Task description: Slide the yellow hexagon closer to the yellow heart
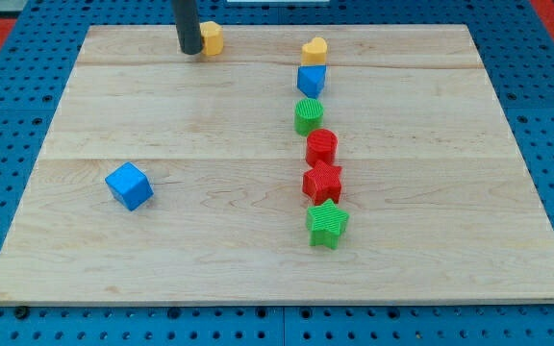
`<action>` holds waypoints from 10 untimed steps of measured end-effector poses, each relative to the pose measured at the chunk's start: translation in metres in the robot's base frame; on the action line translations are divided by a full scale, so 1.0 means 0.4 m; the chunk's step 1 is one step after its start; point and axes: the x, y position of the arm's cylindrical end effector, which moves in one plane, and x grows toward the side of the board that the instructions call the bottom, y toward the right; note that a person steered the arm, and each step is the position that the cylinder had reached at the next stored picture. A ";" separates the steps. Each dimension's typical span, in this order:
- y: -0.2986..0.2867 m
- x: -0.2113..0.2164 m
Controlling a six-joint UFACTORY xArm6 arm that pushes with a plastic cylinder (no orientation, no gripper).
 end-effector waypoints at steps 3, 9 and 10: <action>0.006 -0.072; 0.403 -0.093; 0.249 -0.058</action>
